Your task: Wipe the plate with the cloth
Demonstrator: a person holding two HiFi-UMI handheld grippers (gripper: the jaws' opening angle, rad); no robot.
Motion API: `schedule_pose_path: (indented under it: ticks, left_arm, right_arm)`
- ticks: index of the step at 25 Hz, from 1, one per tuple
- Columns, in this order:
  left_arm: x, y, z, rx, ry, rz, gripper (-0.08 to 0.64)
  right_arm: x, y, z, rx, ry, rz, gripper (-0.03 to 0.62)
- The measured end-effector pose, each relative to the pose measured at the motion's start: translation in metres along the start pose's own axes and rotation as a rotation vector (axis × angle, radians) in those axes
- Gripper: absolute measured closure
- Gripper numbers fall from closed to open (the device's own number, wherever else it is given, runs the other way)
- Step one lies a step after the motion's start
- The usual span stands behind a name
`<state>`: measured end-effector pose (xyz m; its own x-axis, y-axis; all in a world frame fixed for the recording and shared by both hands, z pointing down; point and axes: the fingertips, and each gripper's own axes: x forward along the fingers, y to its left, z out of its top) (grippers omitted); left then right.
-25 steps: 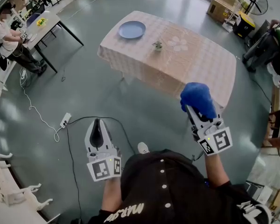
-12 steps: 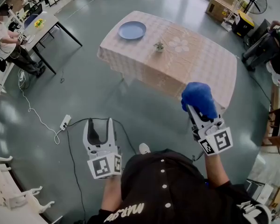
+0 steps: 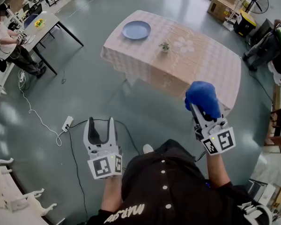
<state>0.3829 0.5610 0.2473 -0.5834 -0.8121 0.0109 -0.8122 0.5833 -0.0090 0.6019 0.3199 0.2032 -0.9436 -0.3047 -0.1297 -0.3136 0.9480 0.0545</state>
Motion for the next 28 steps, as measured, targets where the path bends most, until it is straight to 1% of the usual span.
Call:
schedule_pose_path:
  ticks: [5, 14, 18, 23, 28]
  left_arm:
    - [-0.001, 0.020, -0.006, -0.005, 0.014, 0.024, 0.276]
    - [0.010, 0.044, -0.014, -0.021, 0.028, 0.071, 0.276]
    - [0.027, 0.051, -0.013, -0.021, 0.027, 0.078, 0.276]
    - [0.053, 0.064, -0.009, -0.011, 0.025, 0.097, 0.276]
    - [0.081, 0.079, -0.007, -0.020, 0.027, 0.126, 0.276]
  right_arm:
    - [0.017, 0.011, -0.003, -0.003, 0.009, 0.013, 0.362]
    - [0.059, 0.019, -0.011, 0.007, 0.004, 0.064, 0.362]
    - [0.084, 0.014, -0.015, 0.027, -0.012, 0.080, 0.362]
    - [0.125, 0.011, -0.023, 0.028, -0.005, 0.109, 0.362]
    - [0.166, 0.005, -0.027, 0.028, -0.001, 0.139, 0.364]
